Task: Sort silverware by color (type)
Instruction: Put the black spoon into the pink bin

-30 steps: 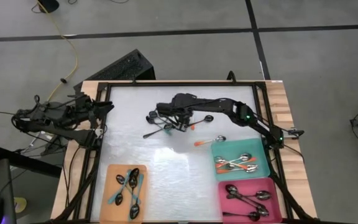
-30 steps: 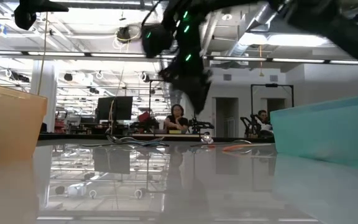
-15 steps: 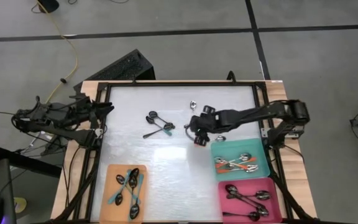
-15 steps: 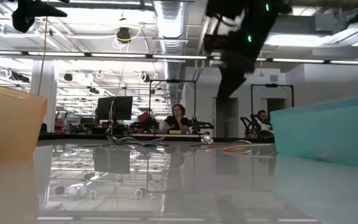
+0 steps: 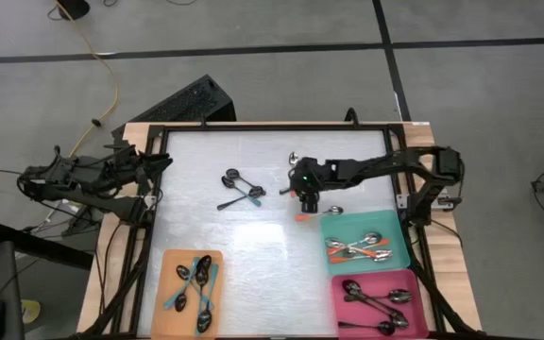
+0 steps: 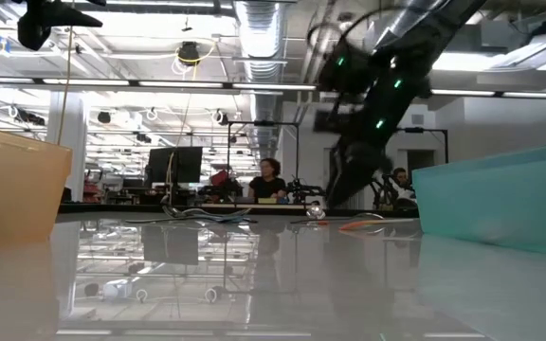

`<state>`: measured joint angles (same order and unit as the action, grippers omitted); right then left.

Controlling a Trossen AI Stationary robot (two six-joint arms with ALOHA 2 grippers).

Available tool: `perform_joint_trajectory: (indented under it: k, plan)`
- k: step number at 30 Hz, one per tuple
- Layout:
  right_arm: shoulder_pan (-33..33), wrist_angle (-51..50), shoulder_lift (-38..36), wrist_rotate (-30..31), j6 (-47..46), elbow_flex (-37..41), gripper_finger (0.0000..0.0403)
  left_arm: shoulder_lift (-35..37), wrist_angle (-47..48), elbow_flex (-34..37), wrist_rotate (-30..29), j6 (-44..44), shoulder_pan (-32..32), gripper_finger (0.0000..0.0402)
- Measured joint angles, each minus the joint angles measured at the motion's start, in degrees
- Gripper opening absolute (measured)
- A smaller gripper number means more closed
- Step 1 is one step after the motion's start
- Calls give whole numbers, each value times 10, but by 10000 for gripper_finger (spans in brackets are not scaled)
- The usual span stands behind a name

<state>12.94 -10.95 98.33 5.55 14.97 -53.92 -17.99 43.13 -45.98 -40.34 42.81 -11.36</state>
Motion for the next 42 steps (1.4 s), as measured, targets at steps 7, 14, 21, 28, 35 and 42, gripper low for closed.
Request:
perform_joint_trajectory:
  k: [7, 14, 21, 28, 35, 42]
  plan:
    - [31, 1, 50, 3, -2, -3, 225, 0, 9, 0, -11, 0, 0, 151]
    - [47, -4, 57, -53, -31, -3, 208, 0, 16, 0, -20, -1, 0, 151]
    - [56, -23, 58, -69, -54, -3, 120, 0, 16, 0, -24, -6, 0, 151]
    - [52, -28, 59, -68, -83, -3, 37, 0, 16, 0, -22, -6, 0, 151]
    - [37, -26, 57, -62, -112, -2, 11, 0, 16, 0, -23, -6, 0, 151]
    - [26, -28, 47, -39, -156, -13, 8, 0, 16, 0, -24, -6, 0, 151]
